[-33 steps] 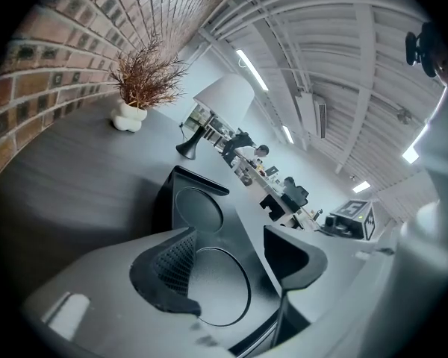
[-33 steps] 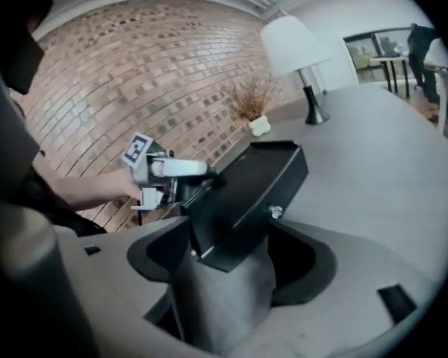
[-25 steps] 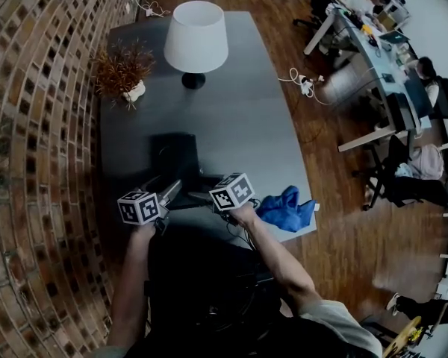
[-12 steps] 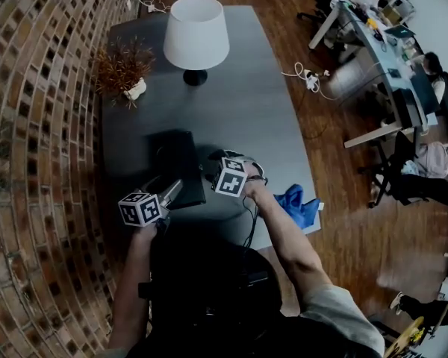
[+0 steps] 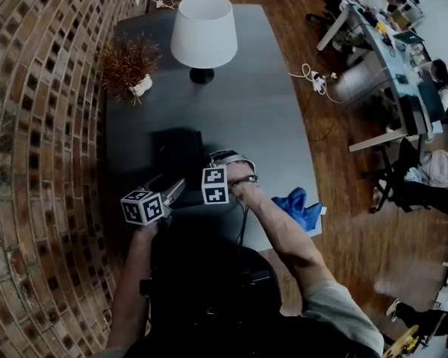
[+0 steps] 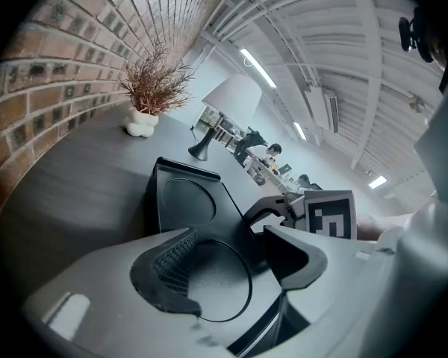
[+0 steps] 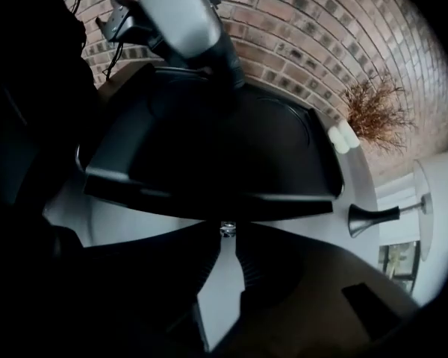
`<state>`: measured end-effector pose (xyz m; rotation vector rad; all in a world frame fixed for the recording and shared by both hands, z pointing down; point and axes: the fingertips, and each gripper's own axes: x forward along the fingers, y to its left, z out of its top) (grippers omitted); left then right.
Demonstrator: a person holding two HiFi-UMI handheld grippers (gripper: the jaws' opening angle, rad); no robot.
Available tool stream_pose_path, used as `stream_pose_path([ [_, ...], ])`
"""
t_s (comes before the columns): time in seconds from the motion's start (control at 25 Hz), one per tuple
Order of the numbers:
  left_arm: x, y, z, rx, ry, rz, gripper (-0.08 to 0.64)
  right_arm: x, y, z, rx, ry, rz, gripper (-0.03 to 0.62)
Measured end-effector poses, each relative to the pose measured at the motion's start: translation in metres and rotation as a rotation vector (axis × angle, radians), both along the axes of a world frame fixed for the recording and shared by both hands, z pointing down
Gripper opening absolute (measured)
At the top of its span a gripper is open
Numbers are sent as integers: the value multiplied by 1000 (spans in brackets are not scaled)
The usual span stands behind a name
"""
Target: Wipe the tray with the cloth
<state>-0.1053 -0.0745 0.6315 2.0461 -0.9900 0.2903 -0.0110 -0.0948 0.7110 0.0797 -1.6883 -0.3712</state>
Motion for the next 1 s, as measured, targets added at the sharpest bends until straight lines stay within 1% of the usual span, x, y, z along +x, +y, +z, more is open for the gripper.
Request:
stream_pose_path([
  [0.16, 0, -1, 0, 2, -1, 3, 282, 73, -10, 4, 32, 82, 65, 67],
  [0.24, -2, -1, 1, 2, -2, 2, 276, 101, -13, 6, 23, 93, 89, 67],
  [0.32, -4, -1, 2, 0, -3, -1, 264, 105, -10, 7, 10, 76, 84, 67],
  [0.4, -4, -1, 4, -3, -3, -1, 264, 103, -9, 12, 14, 91, 78, 67],
  [0.6, -2, 1, 3, -3, -13, 2, 264, 107, -15, 12, 26, 42, 160, 69],
  [0.64, 0, 1, 3, -3, -11, 4, 265, 115, -16, 10, 40, 38, 190, 104],
  [0.68, 1, 2, 3, -5, -7, 6, 264, 129, -18, 5, 55, 36, 238, 102],
  [0.76, 2, 2, 2, -5, -3, 9, 264, 168, -21, -17, 94, 8, 378, 104],
  [0.8, 0, 1, 1, -2, -7, 9, 264, 189, -23, -36, 119, -38, 466, 104],
  [0.84, -3, -1, 0, 2, -12, 9, 264, 211, -23, -60, 139, -117, 565, 104],
  [0.88, -5, -3, -1, 5, -16, 11, 264, 233, -20, -87, 149, -226, 670, 104],
  [0.92, -5, -4, -1, 5, -17, 12, 264, 255, -13, -115, 142, -352, 769, 104],
  [0.96, -4, -4, -1, 4, -15, 14, 264, 275, 0, -138, 112, -477, 856, 104],
  [1.0, -3, -3, -1, 2, -9, 16, 264, 291, 19, -154, 53, -583, 929, 114],
])
